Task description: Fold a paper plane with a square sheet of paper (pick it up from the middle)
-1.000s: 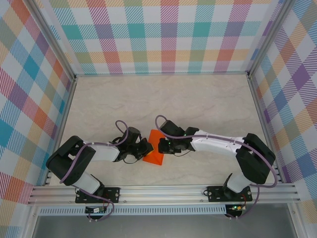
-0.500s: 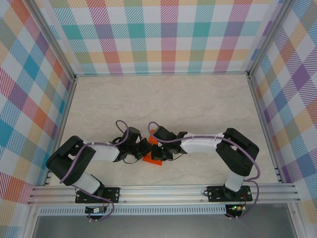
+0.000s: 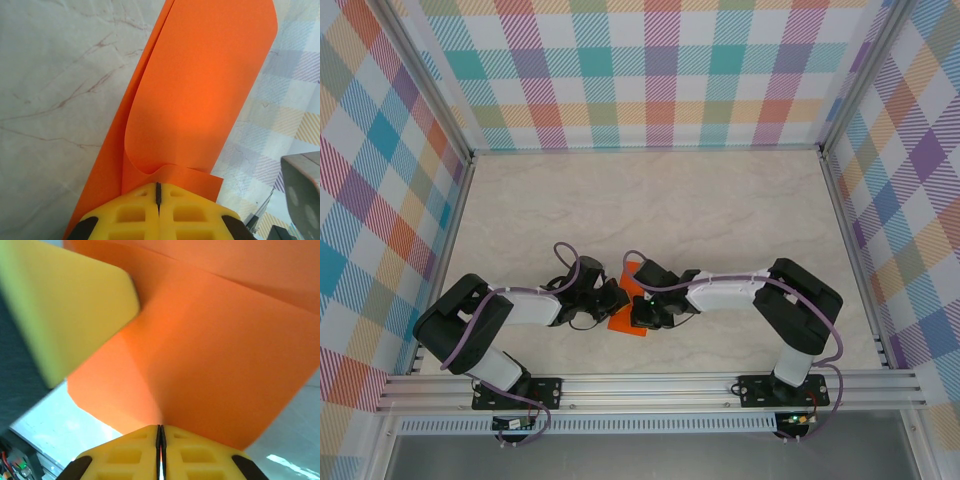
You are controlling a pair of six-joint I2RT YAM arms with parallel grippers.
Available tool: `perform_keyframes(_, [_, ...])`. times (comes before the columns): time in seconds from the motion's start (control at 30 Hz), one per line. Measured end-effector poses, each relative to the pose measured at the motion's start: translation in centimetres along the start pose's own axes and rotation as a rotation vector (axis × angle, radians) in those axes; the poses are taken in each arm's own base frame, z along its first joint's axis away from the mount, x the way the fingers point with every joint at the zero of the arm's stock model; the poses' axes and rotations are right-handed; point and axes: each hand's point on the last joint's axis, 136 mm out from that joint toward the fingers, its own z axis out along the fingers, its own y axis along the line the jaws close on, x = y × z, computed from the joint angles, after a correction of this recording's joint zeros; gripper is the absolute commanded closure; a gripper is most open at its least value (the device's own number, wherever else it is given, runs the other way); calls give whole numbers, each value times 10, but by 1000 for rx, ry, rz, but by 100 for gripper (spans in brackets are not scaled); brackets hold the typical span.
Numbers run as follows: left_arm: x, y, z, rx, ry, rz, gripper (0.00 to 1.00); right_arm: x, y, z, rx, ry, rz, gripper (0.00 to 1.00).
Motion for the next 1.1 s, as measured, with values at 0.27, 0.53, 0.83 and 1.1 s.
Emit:
perform_keyframes(0.27, [0,0,0,0,0,0,100,1,0,1,-34,-7,14,87])
perform_keyframes(0.53, [0,0,0,0,-1,0,100,4,-3,-1,-54,-14,27,87])
perform_keyframes(0.83, [0,0,0,-2,-2,-2,100,15,-10,-4,-83,6,22,87])
perform_keyframes(1.1, [-1,0,0,-2,-4,-5,100,26,-21,-9,-101,9,21,86])
